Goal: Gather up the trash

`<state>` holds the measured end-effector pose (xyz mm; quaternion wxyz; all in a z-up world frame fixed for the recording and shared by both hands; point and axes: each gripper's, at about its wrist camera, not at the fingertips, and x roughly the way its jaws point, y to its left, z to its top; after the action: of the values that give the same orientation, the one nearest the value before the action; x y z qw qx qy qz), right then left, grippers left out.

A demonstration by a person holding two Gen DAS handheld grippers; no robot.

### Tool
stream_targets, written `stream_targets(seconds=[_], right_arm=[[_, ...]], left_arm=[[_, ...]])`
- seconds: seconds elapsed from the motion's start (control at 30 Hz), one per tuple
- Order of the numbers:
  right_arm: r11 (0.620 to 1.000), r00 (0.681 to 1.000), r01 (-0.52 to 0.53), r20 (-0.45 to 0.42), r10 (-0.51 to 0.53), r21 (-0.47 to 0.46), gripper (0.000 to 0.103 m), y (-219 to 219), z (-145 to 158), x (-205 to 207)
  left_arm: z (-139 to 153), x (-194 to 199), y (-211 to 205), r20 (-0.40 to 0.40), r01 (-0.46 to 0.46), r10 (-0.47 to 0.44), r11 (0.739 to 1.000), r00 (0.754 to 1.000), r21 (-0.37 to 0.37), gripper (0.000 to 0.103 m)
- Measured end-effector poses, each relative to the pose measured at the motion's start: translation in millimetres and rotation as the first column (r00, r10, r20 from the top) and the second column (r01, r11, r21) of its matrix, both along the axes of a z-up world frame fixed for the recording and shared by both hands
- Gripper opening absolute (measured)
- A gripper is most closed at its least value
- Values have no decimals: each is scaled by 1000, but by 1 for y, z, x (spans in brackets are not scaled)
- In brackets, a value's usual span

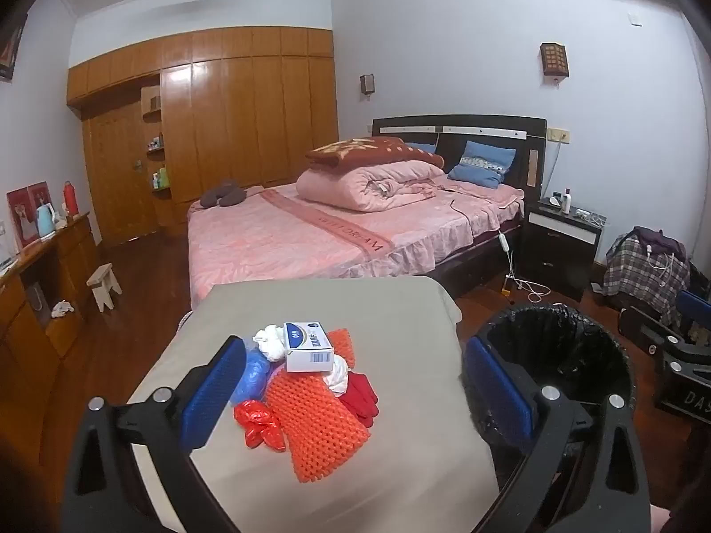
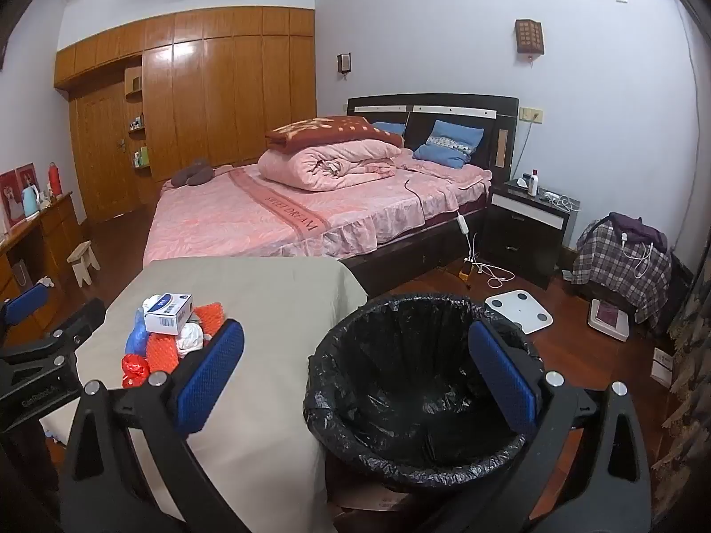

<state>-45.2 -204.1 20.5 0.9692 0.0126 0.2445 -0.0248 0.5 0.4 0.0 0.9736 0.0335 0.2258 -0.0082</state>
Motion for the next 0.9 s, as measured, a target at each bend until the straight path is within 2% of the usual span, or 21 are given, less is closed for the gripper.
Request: stream_targets(seconds=[0.9], right_arm=[[1000, 1000, 0, -2, 0, -1, 98, 1, -1, 1]], left_arm=[[0, 3, 4, -6, -2, 2, 1000, 1000, -5, 97]])
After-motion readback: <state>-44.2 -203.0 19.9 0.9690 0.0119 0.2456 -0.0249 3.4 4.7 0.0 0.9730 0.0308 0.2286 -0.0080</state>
